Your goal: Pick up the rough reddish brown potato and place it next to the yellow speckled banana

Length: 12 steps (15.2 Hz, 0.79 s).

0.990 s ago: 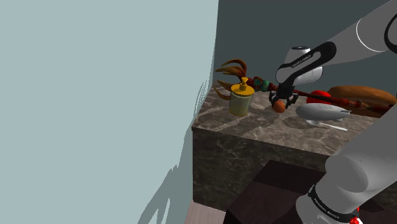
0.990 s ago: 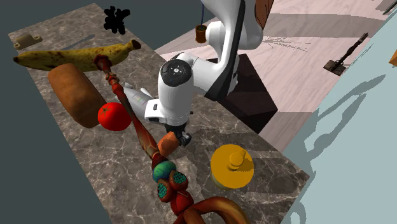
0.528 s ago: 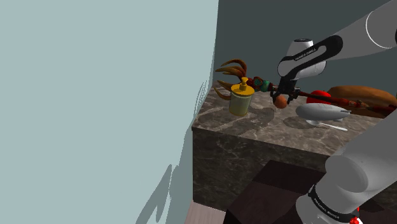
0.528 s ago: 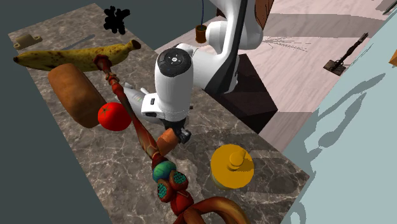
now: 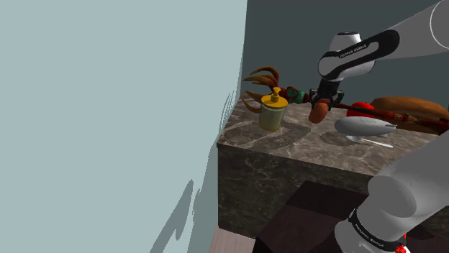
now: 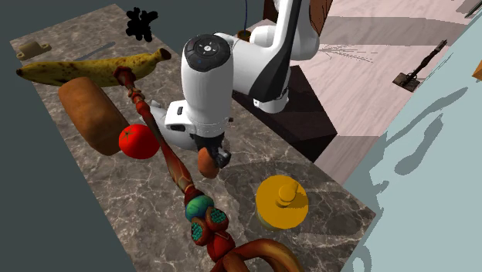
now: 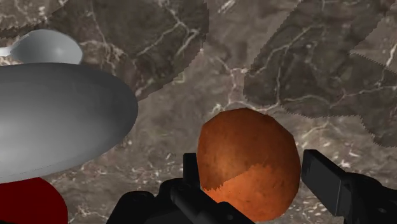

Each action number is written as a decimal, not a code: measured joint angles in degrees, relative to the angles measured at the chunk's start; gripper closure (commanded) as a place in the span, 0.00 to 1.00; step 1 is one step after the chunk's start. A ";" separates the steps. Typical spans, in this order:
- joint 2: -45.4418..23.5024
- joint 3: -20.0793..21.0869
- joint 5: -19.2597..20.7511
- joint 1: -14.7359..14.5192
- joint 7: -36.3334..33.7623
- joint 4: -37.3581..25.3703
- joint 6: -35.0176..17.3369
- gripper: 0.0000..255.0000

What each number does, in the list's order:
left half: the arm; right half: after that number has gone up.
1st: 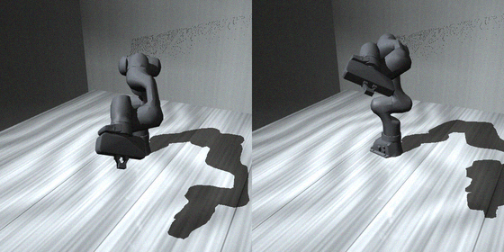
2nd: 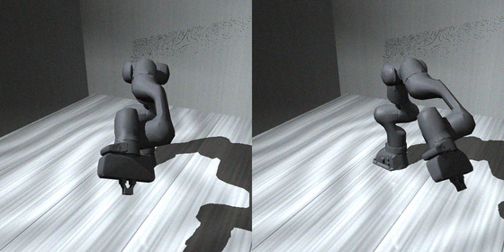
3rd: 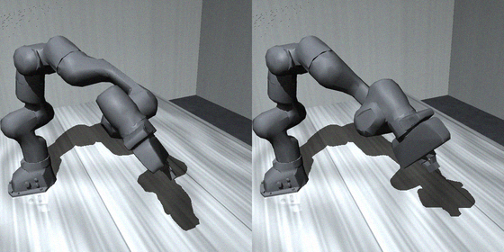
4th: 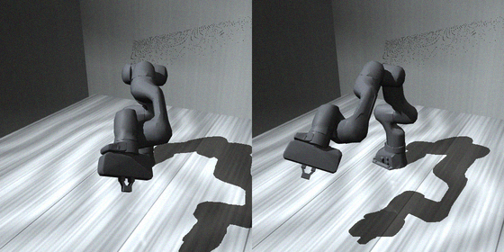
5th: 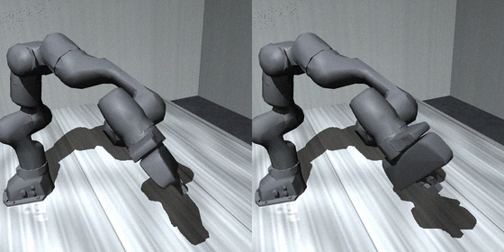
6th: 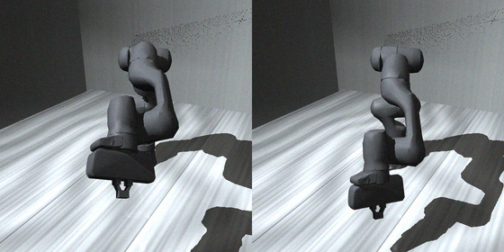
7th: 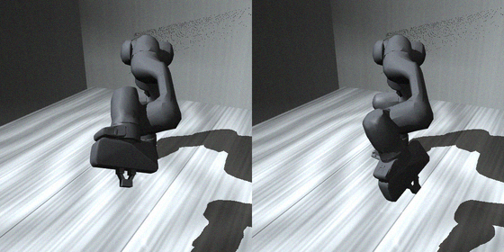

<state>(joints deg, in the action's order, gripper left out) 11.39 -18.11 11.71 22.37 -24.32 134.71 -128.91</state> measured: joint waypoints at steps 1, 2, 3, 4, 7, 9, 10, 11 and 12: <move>0.31 0.09 -0.01 -0.03 -0.01 -0.47 0.78 1.00; 0.64 0.16 -0.03 -0.05 0.07 -1.09 1.72 1.00; 1.13 0.27 0.00 -0.07 0.03 -1.47 2.59 1.00; 1.30 0.32 -0.02 -0.09 0.07 -1.88 3.17 1.00; 2.22 0.49 -0.07 -0.12 0.30 -3.60 5.78 1.00; 2.76 0.69 -0.11 -0.20 0.30 -4.64 7.36 1.00; 3.18 0.82 -0.09 -0.22 0.25 -5.04 8.19 1.00; 3.33 0.80 -0.13 -0.20 0.44 -5.66 8.93 1.00; 3.59 0.87 -0.13 -0.21 0.46 -6.11 9.65 1.00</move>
<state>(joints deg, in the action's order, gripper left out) 14.98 -17.23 11.58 22.15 -23.86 128.59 -119.27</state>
